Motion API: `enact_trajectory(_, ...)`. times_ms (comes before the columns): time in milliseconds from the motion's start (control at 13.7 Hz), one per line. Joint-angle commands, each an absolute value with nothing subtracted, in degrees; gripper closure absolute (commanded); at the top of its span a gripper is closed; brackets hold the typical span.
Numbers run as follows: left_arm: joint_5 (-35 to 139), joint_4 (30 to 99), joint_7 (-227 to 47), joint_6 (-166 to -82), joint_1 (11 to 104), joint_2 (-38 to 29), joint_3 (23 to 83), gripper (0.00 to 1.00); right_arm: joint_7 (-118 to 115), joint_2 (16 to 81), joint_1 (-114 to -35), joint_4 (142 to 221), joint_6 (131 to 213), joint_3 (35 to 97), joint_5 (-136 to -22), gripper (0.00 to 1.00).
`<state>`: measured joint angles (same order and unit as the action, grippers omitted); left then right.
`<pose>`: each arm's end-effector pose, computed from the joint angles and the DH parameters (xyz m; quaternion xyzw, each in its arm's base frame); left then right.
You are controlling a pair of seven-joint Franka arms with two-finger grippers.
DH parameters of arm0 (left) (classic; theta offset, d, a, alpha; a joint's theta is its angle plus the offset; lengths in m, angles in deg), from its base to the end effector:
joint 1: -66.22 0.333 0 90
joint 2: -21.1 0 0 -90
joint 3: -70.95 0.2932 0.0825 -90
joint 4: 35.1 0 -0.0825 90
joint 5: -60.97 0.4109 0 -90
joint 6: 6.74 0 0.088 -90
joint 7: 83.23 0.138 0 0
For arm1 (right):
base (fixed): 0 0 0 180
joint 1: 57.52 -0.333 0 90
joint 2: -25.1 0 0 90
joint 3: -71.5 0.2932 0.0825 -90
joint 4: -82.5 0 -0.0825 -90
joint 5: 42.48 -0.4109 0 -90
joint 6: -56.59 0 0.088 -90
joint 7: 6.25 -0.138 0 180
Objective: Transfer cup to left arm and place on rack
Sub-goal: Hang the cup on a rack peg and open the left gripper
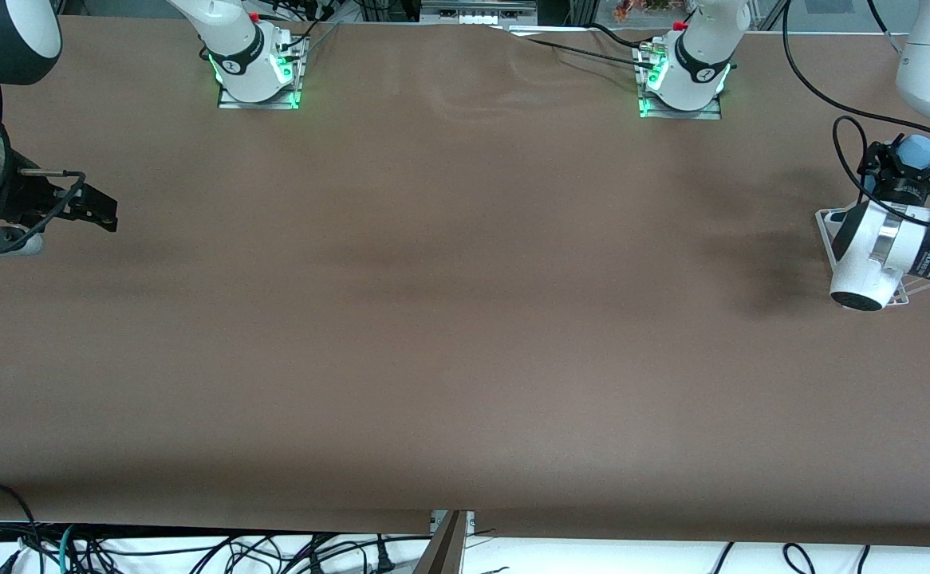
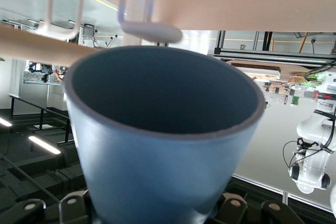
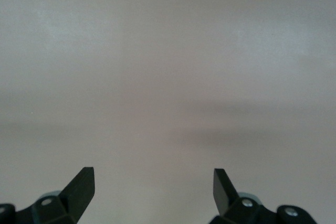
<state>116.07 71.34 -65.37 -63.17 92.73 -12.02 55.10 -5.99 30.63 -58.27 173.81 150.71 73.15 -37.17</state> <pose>0.4482 0.2242 0.2056 -0.6961 0.1325 0.6641 0.2385 0.6096 0.0128 0.5084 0.9983 0.0276 -0.0228 0.0452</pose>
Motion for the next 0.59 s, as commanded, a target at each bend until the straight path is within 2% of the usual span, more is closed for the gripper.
enact_trajectory(0, 117.9, 71.7, -65.3, -64.3, 93.9, -12.4, 54.6, 1.00, -6.2, 30.8, -57.8, 173.0, 149.8, 73.4, -36.9, 0.00)
enact_trajectory(220, 117.9, 71.6, -65.4, -65.0, 94.2, -12.7, 54.6, 1.00, -6.2, 30.9, -57.8, 172.9, 149.6, 73.4, -37.0, 0.00)
enact_trajectory(366, 117.9, 71.5, -65.4, -65.0, 94.0, -12.8, 54.6, 0.68, -6.2, 30.9, -57.8, 172.9, 149.6, 73.4, -36.9, 0.00)
enact_trajectory(440, 117.8, 71.3, -65.7, -65.0, 93.9, -12.8, 54.6, 0.27, -6.2, 30.9, -57.8, 172.9, 149.5, 73.4, -37.0, 0.00)
enact_trajectory(513, 117.7, 71.1, -65.7, -64.9, 93.6, -12.8, 54.6, 0.04, -6.2, 30.9, -57.8, 172.9, 149.4, 73.4, -36.9, 0.00)
